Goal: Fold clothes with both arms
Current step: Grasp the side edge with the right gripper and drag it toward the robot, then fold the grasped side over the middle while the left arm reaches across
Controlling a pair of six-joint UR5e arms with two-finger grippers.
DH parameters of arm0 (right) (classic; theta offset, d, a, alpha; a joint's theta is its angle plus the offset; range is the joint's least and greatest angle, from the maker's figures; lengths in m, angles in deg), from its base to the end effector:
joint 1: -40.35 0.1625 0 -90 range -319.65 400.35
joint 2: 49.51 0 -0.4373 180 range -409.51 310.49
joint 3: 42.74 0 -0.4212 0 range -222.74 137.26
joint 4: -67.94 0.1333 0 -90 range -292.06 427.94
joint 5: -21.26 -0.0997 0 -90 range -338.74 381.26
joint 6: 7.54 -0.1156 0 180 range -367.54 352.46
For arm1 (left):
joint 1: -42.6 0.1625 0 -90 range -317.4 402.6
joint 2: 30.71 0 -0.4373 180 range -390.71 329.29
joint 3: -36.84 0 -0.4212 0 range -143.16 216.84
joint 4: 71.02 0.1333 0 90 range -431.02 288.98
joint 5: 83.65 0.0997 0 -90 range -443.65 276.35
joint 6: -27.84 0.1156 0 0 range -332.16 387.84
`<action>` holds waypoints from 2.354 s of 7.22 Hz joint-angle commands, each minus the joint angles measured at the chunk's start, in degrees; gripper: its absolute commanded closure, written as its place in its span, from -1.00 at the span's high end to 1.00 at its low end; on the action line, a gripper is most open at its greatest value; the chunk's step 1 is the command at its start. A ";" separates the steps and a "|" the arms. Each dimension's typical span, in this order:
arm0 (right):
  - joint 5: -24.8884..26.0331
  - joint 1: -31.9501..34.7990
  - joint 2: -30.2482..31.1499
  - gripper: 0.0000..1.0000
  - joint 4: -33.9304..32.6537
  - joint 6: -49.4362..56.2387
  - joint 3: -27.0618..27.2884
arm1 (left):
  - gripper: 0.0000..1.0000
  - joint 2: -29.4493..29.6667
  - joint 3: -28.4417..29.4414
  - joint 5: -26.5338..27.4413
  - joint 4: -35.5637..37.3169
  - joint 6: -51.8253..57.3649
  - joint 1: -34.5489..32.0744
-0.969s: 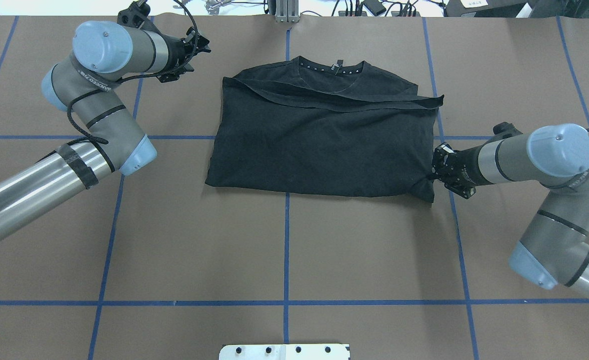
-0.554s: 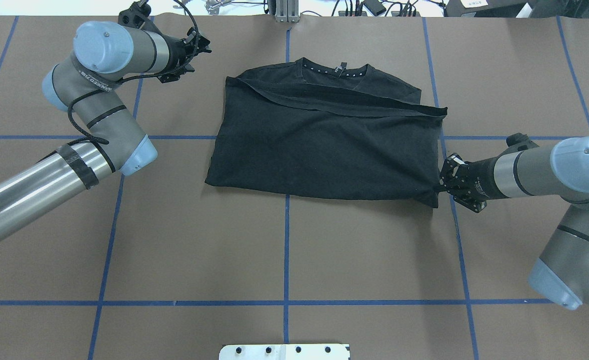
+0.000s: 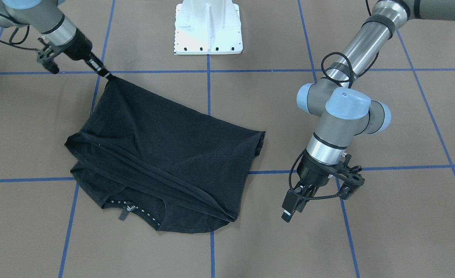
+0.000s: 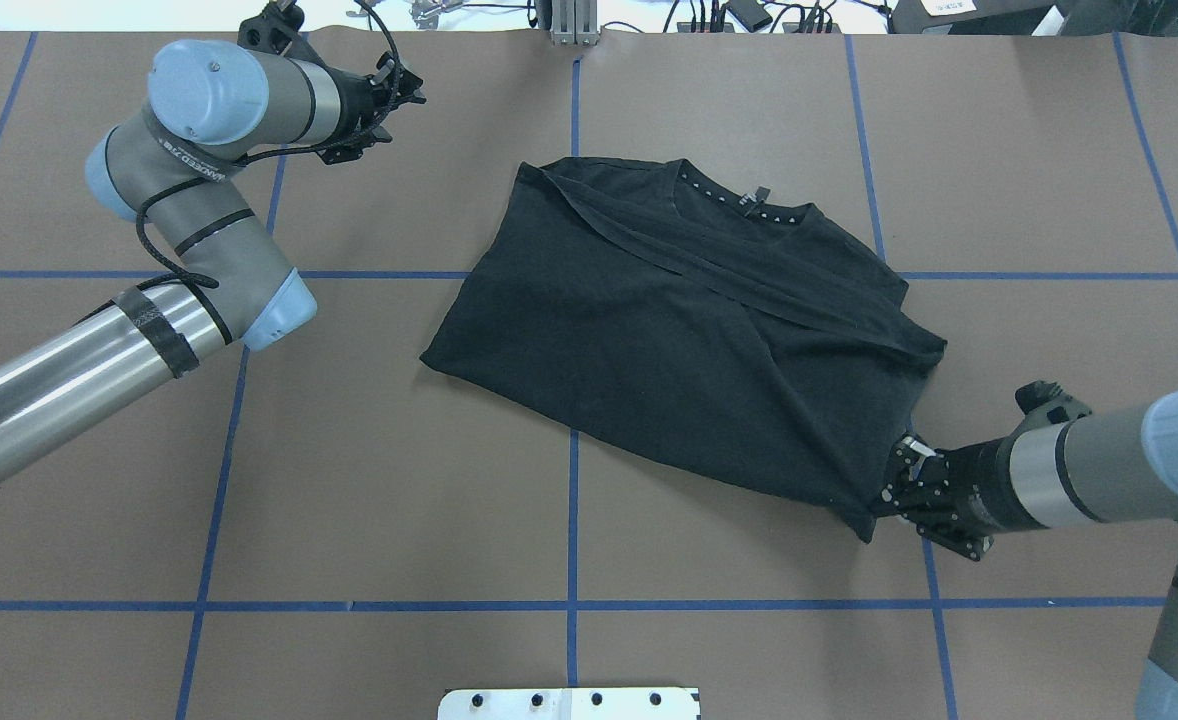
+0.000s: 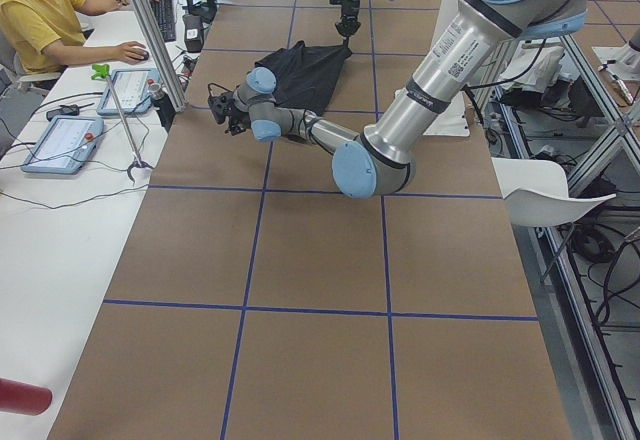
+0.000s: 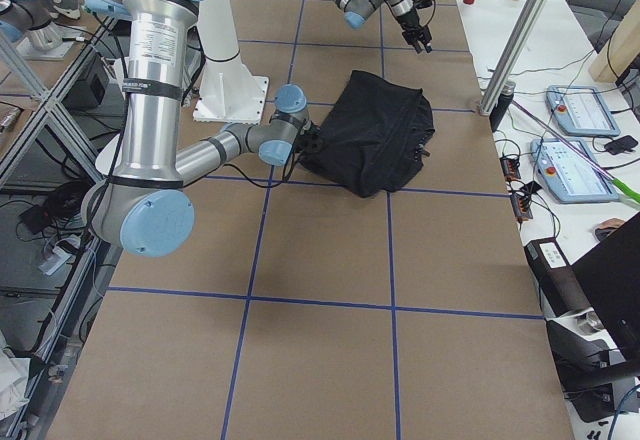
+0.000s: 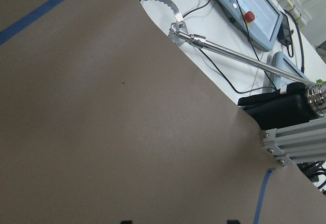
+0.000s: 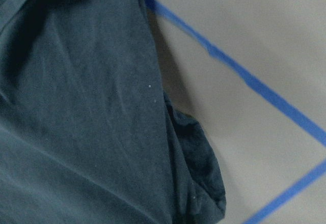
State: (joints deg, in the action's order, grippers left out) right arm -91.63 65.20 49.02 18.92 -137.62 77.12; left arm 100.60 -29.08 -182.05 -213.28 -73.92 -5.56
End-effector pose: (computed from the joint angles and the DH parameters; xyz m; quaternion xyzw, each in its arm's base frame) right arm -0.3876 -0.2769 0.4030 -0.2355 -0.4801 0.3636 0.7628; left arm 0.4689 -0.6983 0.3129 0.1204 0.5588 -0.3731 0.7308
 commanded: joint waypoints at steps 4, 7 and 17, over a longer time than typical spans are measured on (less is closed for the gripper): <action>-0.84 -17.03 -7.65 0.99 -3.53 -7.83 3.45 | 0.39 -0.69 -4.64 -3.44 1.44 -0.71 0.44; -2.15 -6.34 -7.91 1.00 -5.20 -7.22 3.79 | 0.43 -8.13 -19.00 -6.80 5.14 -0.98 2.18; -10.06 13.91 -28.66 1.00 -26.48 7.47 -9.48 | 0.42 -16.26 -29.80 9.20 22.99 -6.07 23.03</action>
State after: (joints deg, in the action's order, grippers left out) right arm -101.67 79.03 20.31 -7.55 -130.17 67.82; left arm 83.85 -59.67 -172.92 -190.22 -80.19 17.40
